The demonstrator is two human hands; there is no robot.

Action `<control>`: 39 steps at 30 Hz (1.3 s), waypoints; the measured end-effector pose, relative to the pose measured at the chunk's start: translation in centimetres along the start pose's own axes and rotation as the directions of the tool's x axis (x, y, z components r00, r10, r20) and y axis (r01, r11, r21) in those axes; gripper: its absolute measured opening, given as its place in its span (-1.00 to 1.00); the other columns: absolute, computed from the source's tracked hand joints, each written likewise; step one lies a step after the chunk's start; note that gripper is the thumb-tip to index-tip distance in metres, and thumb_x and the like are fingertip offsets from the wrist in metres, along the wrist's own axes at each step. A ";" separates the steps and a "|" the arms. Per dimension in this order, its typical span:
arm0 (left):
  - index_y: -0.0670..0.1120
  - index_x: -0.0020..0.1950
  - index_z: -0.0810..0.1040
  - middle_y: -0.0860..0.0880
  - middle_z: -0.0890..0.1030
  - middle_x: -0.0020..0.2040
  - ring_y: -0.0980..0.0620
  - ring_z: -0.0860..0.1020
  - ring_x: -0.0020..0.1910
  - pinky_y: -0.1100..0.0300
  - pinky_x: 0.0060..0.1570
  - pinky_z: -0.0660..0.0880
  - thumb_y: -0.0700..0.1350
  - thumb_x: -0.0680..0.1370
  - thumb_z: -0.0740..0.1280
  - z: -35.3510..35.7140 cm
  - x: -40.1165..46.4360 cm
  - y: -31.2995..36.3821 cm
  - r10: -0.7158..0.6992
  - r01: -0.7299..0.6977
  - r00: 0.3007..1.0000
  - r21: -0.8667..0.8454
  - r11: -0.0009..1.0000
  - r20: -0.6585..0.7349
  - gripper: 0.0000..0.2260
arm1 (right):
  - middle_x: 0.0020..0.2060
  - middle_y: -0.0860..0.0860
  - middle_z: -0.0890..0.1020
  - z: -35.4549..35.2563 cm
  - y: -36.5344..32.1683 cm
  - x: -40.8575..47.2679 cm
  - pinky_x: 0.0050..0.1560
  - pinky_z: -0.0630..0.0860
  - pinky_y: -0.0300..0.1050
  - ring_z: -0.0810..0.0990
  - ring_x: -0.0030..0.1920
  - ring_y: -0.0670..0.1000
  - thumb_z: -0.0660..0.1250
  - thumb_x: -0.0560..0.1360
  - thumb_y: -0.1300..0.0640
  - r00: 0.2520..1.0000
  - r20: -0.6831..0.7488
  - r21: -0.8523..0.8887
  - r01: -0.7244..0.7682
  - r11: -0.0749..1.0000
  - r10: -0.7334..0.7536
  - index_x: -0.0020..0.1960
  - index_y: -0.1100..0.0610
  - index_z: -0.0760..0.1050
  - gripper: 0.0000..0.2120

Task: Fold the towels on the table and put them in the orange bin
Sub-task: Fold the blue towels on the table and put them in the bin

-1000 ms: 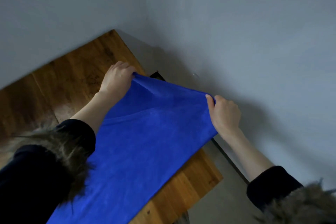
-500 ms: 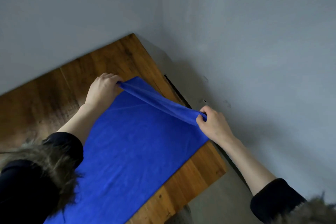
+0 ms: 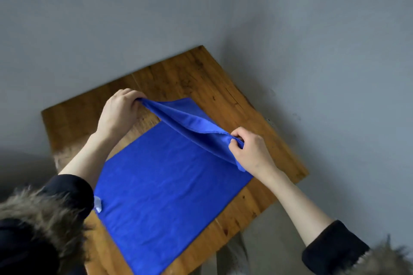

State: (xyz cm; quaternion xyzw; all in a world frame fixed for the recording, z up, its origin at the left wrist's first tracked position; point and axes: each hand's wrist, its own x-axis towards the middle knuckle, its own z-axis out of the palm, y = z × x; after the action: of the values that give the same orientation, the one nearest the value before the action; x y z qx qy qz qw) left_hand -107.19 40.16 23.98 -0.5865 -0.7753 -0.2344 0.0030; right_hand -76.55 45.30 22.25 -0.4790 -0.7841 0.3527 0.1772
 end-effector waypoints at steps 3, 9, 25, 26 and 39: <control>-0.22 0.04 0.61 -0.20 0.61 -0.01 -0.22 0.53 0.01 -0.01 0.06 0.42 -0.38 0.49 0.24 -2.7 -3.8 -2.7 -0.027 0.027 0.999 -0.004 1.000 -0.016 -0.78 | -0.31 -0.11 0.49 2.7 -3.7 -2.7 -0.27 0.36 -0.34 0.44 -0.30 -0.10 0.25 0.49 0.22 0.998 0.039 0.007 0.053 0.999 -0.053 -0.14 0.10 0.45 -0.94; -0.23 0.02 0.61 -0.21 0.60 0.00 -0.23 0.53 0.00 -0.03 0.02 0.43 -0.39 0.50 0.23 -4.1 -11.3 -9.0 -0.150 0.150 0.989 -0.001 0.989 0.016 -0.79 | -0.36 -0.13 0.48 9.2 -7.4 -6.0 -0.20 0.44 -0.06 0.46 -0.27 -0.02 0.23 0.48 0.16 0.936 0.348 -0.069 0.089 0.994 -0.060 -0.19 0.05 0.42 -0.92; -0.15 0.32 0.46 -0.25 0.30 0.43 -0.27 0.22 0.43 -0.15 0.34 0.26 -0.24 0.54 0.28 4.8 -20.3 -13.7 -0.109 0.098 0.880 0.048 0.994 0.461 -0.66 | 0.49 0.02 -0.34 19.9 -0.6 -8.6 0.38 0.06 0.32 -0.24 0.50 0.18 0.13 0.56 -0.17 0.745 0.436 -0.546 -0.226 0.806 0.504 0.51 -0.09 -0.26 -0.28; -0.10 0.38 0.41 -0.21 0.24 0.47 -0.25 0.15 0.47 -0.15 0.38 0.19 -0.18 0.55 0.27 5.7 -20.1 -13.4 -0.105 0.086 0.872 0.061 0.994 0.477 -0.62 | 0.47 0.02 -0.39 20.2 -0.1 -8.5 0.38 0.05 0.35 -0.28 0.49 0.19 0.14 0.55 -0.19 0.739 0.432 -0.535 -0.251 0.806 0.517 0.50 -0.10 -0.30 -0.25; 0.04 0.46 0.28 -0.13 0.18 0.51 -0.20 0.14 0.48 -0.16 0.33 0.15 0.11 0.50 0.30 11.0 -20.0 -8.6 -0.286 0.221 0.853 0.194 0.956 0.437 -0.46 | 0.42 -0.06 -0.49 17.9 5.0 -0.6 0.31 -0.09 0.48 -0.44 0.44 0.17 0.37 0.30 -0.34 0.771 0.482 -0.614 -0.041 0.788 0.417 0.46 -0.23 -0.35 0.05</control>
State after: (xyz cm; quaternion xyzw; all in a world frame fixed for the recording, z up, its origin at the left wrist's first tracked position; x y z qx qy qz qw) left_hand -105.81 24.26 5.49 -0.5162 -0.8384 -0.0333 -0.1717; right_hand -84.12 39.36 6.31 -0.4705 -0.7990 0.2528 -0.2763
